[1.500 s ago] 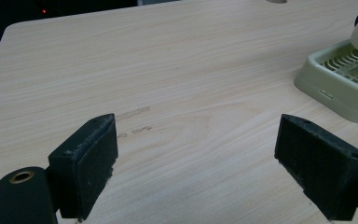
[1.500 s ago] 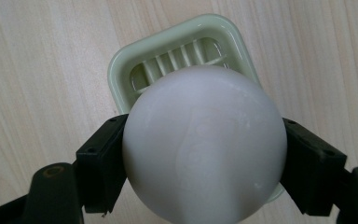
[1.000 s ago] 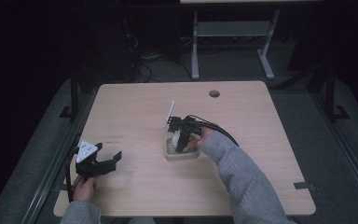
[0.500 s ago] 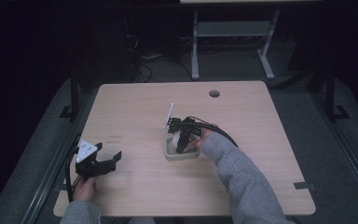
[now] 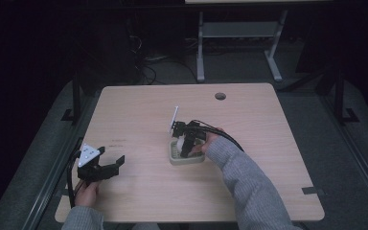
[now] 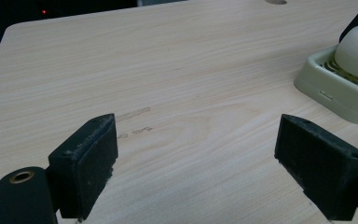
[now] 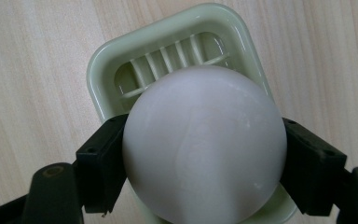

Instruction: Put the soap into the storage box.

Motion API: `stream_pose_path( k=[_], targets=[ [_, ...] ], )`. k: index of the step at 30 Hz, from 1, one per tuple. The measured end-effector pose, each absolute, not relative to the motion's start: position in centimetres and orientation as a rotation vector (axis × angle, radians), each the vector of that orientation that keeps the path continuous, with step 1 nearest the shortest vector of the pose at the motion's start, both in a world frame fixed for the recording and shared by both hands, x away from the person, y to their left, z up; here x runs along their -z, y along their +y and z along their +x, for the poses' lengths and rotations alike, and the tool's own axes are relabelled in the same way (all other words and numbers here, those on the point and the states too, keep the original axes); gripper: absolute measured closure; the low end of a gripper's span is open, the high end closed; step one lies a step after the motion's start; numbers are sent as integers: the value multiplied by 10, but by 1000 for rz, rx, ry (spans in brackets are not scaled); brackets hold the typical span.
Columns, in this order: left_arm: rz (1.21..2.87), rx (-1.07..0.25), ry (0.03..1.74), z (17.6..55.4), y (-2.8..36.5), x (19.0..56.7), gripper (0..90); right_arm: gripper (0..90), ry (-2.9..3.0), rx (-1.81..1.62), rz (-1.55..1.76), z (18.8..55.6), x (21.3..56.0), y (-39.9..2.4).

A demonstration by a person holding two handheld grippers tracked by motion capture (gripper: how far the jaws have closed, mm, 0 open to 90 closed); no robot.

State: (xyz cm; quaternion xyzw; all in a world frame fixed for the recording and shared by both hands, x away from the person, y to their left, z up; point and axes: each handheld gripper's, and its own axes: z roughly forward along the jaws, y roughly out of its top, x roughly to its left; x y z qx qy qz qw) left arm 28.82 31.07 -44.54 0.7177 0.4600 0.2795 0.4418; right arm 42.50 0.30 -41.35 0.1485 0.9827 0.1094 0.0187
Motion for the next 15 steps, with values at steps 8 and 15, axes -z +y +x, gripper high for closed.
stream_pose_path(
  k=[8,15],
  targets=[
    [1777,-693,1144,288,311,445,128,237,3055,-330,467,425,415,3],
    [1774,-693,1144,288,311,445,128,236,3067,-333,482,427,415,3]
  ],
)
